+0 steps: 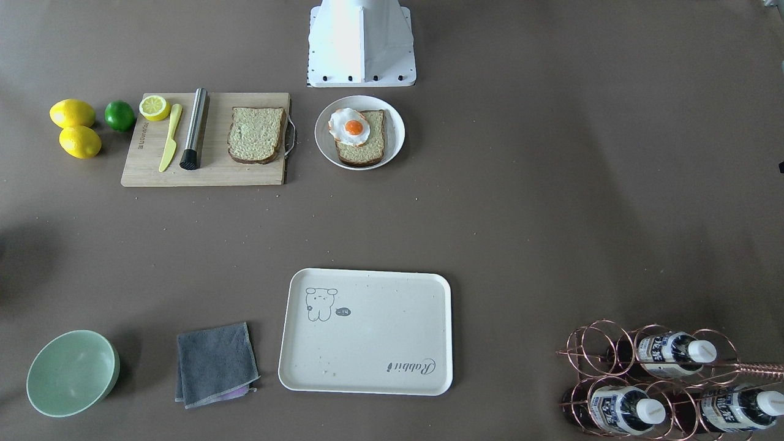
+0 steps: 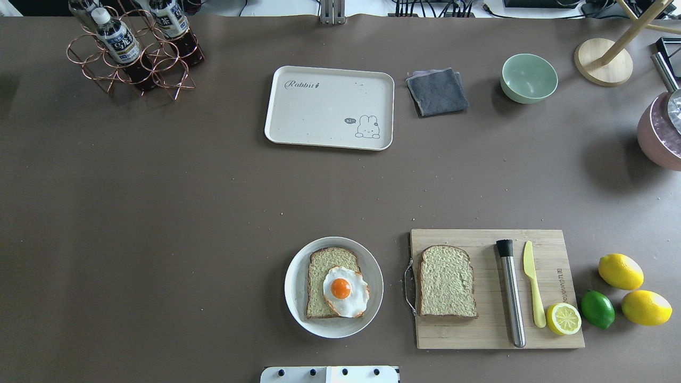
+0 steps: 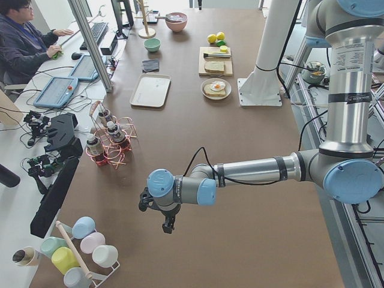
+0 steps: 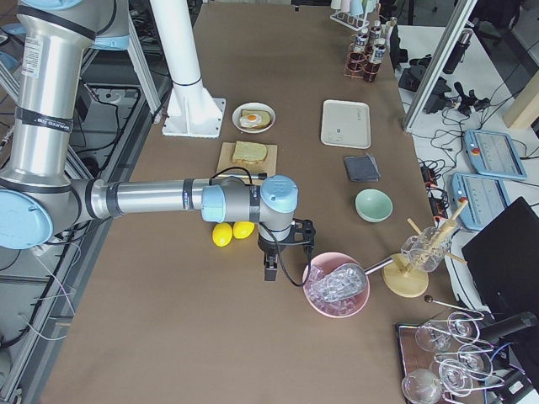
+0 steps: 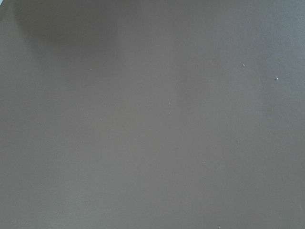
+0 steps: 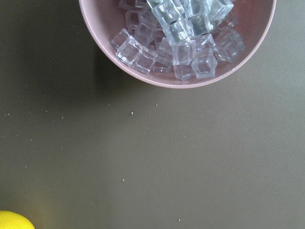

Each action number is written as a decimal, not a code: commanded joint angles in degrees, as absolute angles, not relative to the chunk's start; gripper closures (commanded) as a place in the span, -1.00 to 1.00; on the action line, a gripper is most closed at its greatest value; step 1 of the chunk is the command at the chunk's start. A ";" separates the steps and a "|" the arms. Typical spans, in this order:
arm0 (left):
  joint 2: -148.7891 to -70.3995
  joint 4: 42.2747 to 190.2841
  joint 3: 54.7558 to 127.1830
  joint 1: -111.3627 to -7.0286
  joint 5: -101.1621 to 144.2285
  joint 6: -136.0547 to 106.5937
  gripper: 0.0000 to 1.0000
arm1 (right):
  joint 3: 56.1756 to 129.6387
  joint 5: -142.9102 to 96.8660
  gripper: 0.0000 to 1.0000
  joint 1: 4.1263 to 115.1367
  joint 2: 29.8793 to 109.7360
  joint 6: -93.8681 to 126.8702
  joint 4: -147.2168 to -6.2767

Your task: Make sandwich and place on tray

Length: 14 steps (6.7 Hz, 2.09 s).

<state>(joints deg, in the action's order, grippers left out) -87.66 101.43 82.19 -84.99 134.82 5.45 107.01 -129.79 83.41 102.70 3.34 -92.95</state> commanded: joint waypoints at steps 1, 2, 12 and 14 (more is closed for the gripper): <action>-87.54 101.42 82.26 -84.99 134.82 5.45 -0.96 | 106.96 -132.17 -1.00 83.50 102.66 3.43 -93.08; -87.45 101.60 82.35 -84.99 134.82 5.45 -0.96 | 107.05 -132.62 -1.00 83.58 102.74 3.43 -93.25; -91.84 122.03 95.25 -85.63 136.84 -10.15 -0.96 | 107.41 -129.99 -1.00 87.89 101.43 4.12 -71.68; -96.66 126.56 96.14 -80.18 136.84 -18.22 -0.95 | 107.58 -133.13 -1.00 87.01 100.20 4.57 -69.96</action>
<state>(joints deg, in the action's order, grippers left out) -94.10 124.52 94.99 -82.99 136.80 -12.58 107.65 -130.82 87.36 100.81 4.23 -71.31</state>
